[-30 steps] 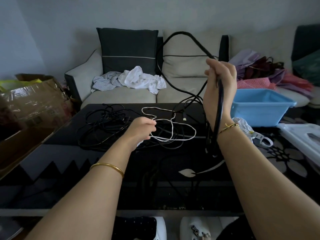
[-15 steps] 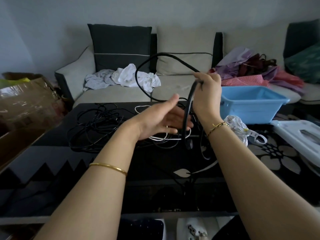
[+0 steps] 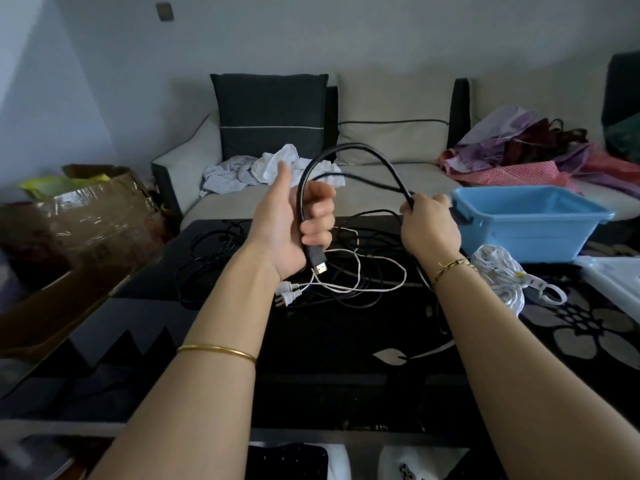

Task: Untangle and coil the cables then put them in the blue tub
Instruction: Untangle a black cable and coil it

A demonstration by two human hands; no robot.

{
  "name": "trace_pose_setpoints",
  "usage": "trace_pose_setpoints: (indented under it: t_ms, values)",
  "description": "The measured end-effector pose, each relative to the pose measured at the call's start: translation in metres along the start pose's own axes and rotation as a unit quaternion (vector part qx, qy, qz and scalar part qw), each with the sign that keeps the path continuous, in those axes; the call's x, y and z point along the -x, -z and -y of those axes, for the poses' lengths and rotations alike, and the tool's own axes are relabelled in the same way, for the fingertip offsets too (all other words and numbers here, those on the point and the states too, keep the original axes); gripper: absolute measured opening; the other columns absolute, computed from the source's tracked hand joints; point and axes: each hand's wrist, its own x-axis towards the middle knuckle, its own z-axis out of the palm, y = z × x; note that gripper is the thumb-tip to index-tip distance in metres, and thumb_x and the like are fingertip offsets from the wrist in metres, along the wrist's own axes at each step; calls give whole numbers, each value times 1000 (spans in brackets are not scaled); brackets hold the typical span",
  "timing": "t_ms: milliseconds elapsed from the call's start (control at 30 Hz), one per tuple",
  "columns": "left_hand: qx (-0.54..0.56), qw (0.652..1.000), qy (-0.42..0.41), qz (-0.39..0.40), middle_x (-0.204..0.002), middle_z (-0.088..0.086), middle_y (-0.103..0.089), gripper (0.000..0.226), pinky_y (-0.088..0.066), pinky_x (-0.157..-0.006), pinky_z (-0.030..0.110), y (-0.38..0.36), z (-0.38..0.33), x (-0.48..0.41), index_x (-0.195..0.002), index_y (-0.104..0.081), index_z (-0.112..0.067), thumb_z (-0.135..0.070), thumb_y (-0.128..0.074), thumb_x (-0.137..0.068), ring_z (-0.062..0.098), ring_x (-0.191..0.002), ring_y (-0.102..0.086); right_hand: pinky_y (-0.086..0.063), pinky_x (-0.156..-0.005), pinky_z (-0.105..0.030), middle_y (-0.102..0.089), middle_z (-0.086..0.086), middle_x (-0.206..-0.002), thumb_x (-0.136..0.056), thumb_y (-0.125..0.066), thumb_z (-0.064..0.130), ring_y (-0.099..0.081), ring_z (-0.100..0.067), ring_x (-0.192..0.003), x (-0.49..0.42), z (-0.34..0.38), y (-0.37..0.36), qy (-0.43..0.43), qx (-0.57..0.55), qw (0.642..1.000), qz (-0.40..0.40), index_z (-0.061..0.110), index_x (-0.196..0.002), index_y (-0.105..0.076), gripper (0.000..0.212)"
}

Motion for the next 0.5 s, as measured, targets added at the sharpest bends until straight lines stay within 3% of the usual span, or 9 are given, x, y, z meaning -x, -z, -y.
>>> trace_pose_setpoints:
  t_ms: [67,133,200,233,300,367,500]
  values:
    - [44,999,-30,-7,-62,1,-49,55,-24,-40,18,-2,-2,1,-73,-61,-8,-49,-33,-96,8,-47,-31,-44,-81,-38,-49,-16,-121,-96,-38,14,-55,-38,-103,3,-6,-4,24,31,998,58,9,-112,-57,25]
    - [42,997,-58,-14,-71,3,-58,32,-29,-48,17,-5,-1,1,-87,-62,-5,-25,-37,-95,8,-55,-37,-49,-89,-43,-57,-16,-117,-94,-38,16,-57,-37,-102,8,-9,-5,57,48,987,143,10,-107,-62,28]
    - [39,996,-69,-34,-77,2,-64,28,-33,-53,16,-5,1,-2,-97,-61,-5,-9,-33,-97,6,-60,-44,-46,-95,-47,-49,-15,-123,-91,-40,13,-53,-38,-107,13,-10,-6,93,83,973,192,12,-108,-62,28]
    - [49,995,-76,-43,-79,3,-66,28,-37,-54,15,-4,1,-4,-99,-61,-6,-8,-33,-99,6,-61,-47,-43,-97,-47,-43,-13,-129,-90,-43,11,-47,-37,-114,13,-8,-7,116,99,972,180,13,-110,-60,27]
    - [91,989,-96,-62,-83,4,-67,25,-45,-57,18,-1,1,-7,-99,-60,-7,-10,-36,-101,6,-64,-56,-38,-100,-44,-34,-7,-141,-85,-53,7,-36,-32,-126,18,-7,-8,204,110,970,80,14,-109,-62,26]
    - [134,982,-117,-64,-85,4,-70,23,-51,-65,24,1,0,-9,-98,-60,-10,-15,-38,-102,8,-67,-62,-39,-99,-44,-39,-6,-144,-78,-60,4,-35,-29,-128,20,-7,-11,304,84,949,-12,7,-98,-66,21]
    - [147,973,-170,-59,-89,1,-72,23,-52,-86,32,3,0,-15,-98,-58,-14,-18,-36,-104,9,-79,-69,-51,-86,-42,-59,-3,-125,-66,-61,8,-48,-25,-117,27,-6,-15,432,14,902,-19,5,-77,-67,13]
